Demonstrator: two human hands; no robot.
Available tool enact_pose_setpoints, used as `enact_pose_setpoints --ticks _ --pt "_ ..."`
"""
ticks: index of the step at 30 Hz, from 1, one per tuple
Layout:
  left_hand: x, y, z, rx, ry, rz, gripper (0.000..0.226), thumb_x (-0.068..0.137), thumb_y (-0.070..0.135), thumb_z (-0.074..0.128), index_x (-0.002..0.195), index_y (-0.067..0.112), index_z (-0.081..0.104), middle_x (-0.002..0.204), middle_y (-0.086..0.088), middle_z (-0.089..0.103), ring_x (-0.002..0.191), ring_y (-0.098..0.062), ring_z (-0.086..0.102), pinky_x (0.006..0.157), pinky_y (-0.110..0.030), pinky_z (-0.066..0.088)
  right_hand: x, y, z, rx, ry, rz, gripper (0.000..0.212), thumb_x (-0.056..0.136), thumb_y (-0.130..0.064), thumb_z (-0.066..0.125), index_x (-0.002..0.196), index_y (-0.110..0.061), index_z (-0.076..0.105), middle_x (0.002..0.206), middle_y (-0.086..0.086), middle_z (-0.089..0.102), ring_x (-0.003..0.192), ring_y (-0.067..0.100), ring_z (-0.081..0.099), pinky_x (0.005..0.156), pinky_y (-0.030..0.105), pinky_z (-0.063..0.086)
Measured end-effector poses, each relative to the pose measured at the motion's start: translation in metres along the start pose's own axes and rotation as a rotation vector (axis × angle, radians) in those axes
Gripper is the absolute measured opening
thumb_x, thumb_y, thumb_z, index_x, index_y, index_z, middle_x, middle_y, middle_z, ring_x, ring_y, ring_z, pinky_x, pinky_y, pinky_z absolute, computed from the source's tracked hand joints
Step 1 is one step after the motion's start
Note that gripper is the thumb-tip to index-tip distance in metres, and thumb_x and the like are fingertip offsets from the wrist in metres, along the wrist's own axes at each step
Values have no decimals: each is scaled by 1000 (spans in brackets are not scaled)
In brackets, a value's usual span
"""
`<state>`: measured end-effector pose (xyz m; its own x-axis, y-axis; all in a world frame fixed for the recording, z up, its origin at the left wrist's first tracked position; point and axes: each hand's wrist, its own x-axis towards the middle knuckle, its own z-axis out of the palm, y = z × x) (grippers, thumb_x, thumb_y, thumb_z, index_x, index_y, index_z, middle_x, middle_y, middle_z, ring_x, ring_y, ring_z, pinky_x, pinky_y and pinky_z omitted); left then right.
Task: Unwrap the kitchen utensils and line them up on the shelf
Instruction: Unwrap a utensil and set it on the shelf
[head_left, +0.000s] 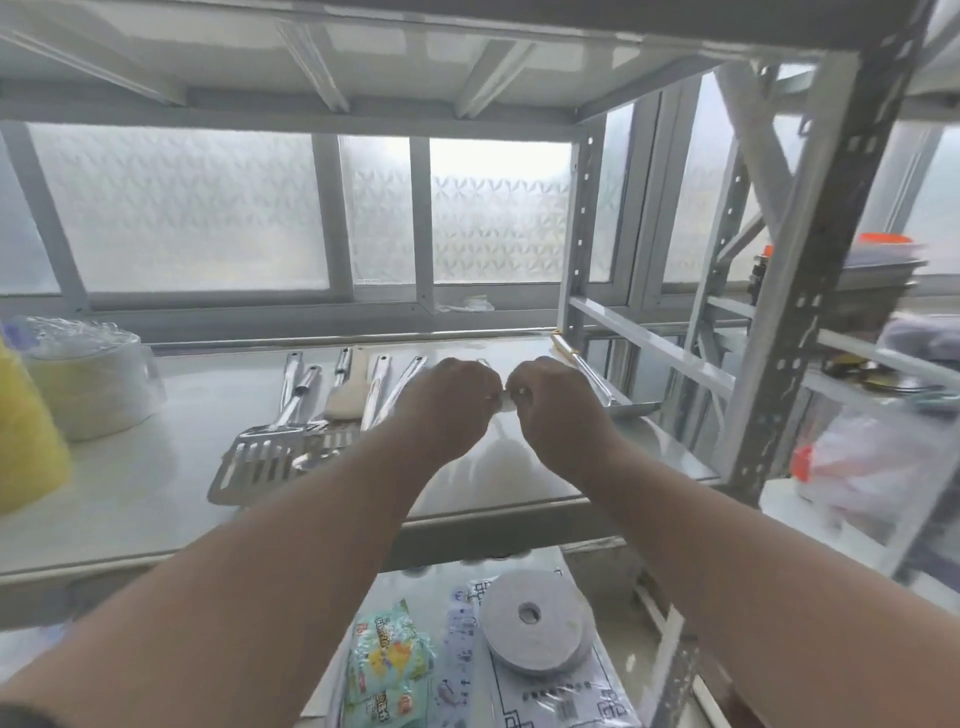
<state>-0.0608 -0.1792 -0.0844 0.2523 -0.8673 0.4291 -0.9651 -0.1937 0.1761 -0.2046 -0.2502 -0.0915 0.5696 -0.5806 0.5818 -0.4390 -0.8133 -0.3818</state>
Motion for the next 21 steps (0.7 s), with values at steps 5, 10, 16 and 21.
enact_pose_setpoints --ticks 5,10,16,21 --pt "14 27 36 -53 -11 13 17 105 33 60 100 31 76 97 0 74 93 -28 70 80 -42 58 -22 30 -18 -36 16 90 21 100 -11 49 101 -10 70 100 4 64 92 25 57 62 18 27" --pt "28 34 56 -171 -32 17 16 104 25 63 96 24 76 96 -2 74 90 -28 67 75 -35 50 -28 48 -6 37 47 68 23 99 -7 50 107 -12 71 105 6 68 98 24 62 77 20 36" --pt "45 40 68 -138 -78 -1 37 101 16 55 67 30 51 85 0 65 85 -25 58 74 -30 40 -24 54 -2 38 10 78 27 89 1 47 99 -13 69 96 4 68 94 24 61 74 17 26" --pt "58 40 71 -157 -83 3 21 100 9 53 88 14 70 91 -9 74 91 -32 66 78 -40 55 -20 55 3 -10 -98 123 37 93 -7 42 123 -10 64 140 12 58 131 28 52 108 29 33"
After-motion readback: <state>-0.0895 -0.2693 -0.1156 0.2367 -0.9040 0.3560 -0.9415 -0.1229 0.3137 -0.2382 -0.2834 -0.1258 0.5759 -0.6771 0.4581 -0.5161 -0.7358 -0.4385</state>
